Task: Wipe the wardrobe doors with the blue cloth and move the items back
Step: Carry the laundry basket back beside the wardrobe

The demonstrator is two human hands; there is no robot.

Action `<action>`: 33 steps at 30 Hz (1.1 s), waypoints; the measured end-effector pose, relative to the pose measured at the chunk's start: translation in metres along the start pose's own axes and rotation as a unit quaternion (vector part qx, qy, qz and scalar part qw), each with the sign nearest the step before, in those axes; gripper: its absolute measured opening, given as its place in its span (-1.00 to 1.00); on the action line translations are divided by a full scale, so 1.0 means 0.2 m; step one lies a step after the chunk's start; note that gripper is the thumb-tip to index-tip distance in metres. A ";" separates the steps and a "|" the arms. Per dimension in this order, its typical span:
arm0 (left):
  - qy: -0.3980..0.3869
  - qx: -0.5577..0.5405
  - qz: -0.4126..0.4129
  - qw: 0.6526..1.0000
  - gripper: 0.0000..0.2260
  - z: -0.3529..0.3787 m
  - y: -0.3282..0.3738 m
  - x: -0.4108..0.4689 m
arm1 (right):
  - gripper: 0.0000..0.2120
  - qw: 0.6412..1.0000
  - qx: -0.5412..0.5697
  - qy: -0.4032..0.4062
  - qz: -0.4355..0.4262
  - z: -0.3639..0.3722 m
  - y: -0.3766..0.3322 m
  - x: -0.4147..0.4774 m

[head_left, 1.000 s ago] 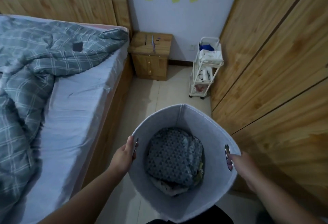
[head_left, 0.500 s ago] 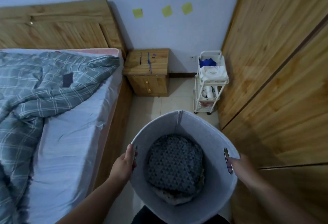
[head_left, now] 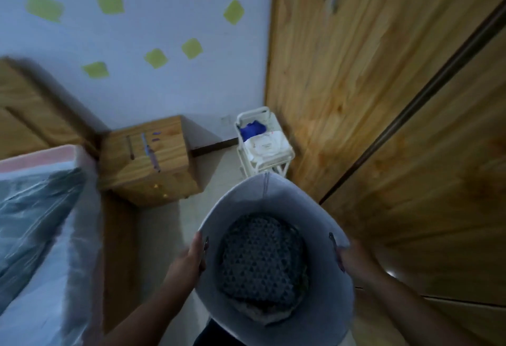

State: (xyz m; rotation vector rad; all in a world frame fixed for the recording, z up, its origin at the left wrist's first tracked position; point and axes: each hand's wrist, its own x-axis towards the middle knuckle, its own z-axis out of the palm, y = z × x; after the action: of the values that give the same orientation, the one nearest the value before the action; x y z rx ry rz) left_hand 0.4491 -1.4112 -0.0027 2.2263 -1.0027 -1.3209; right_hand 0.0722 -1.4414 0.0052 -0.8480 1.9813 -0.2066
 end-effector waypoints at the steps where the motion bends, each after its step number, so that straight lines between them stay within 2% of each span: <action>1: -0.026 0.017 0.010 0.999 -0.18 -0.01 0.07 0.10 | -0.73 1.000 0.005 0.012 0.011 0.00 -0.03 0.01; 5: -0.140 0.073 0.039 0.987 -0.20 -0.01 0.34 0.40 | -0.79 0.996 0.036 0.048 0.067 0.01 -0.14 0.05; 8: -0.164 0.094 0.043 0.981 -0.16 0.02 0.51 0.57 | -0.79 0.989 0.073 0.083 0.099 0.03 -0.16 0.09; 14: -0.199 0.097 0.025 0.975 -0.26 0.17 0.65 0.81 | -0.91 0.971 0.133 0.117 0.162 0.05 -0.13 0.26; 21: -0.230 0.136 -0.034 0.963 -0.33 0.48 0.50 1.13 | -0.96 0.967 0.146 0.091 0.187 0.24 0.06 0.73; 25: -0.230 0.094 -0.095 0.964 -0.71 0.64 0.34 1.36 | -0.86 0.970 0.137 0.091 0.181 0.43 0.18 1.01; 26: -0.227 0.092 -0.100 0.964 -0.73 0.68 0.29 1.43 | -0.84 0.970 0.135 0.094 0.180 0.47 0.21 1.07; 30: -0.223 0.093 -0.099 0.965 -0.65 0.84 0.13 1.64 | -0.94 0.974 0.104 0.098 0.175 0.60 0.30 1.29; 33: -0.209 0.111 -0.084 0.968 -0.65 0.94 0.05 1.77 | -0.87 0.980 0.076 0.100 0.156 0.68 0.37 1.43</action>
State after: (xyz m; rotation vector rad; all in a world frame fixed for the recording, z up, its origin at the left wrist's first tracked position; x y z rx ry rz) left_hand 0.3914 -1.6688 -0.3056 2.2863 -1.1730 -1.8945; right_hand 0.0557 -1.5432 -0.3038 -0.4234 2.2242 -0.2649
